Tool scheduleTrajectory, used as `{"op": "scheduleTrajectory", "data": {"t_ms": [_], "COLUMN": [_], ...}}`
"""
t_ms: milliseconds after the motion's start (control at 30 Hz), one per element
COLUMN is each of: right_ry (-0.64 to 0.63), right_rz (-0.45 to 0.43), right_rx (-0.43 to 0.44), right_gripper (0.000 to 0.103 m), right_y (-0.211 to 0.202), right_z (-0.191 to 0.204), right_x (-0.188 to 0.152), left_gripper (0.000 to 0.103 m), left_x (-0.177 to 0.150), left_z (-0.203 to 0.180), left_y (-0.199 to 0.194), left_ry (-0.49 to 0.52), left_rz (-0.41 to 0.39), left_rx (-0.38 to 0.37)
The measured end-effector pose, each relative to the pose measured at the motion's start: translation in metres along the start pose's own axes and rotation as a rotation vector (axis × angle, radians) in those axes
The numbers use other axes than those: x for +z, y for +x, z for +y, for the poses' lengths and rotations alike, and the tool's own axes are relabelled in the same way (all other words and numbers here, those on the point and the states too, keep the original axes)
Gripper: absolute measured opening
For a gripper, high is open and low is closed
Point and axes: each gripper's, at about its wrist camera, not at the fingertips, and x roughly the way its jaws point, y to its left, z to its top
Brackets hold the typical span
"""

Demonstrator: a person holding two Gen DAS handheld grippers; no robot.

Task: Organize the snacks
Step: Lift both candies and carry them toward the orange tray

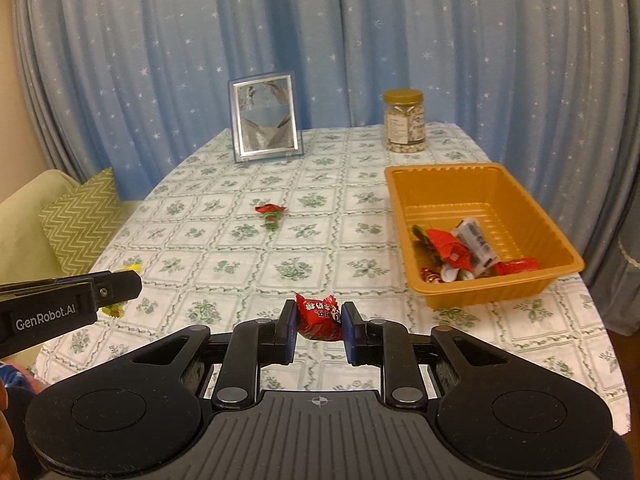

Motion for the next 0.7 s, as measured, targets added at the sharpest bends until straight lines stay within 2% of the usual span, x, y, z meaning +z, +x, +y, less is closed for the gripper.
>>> {"op": "scheduleTrajectory", "data": {"t_ms": [700], "right_ry": [0.049], "right_rz": [-0.008], "right_rx": [-0.058], "right_gripper": [0.023], "right_y": [-0.01], "right_z": [-0.024], "right_x": [0.002], "left_gripper": [0.019], "left_x": [0.0], "left_z": [-0.028], "left_y": [0.004], "left_ry": [0.047], "left_rz": [0.014], "left_rx": [-0.042]}}
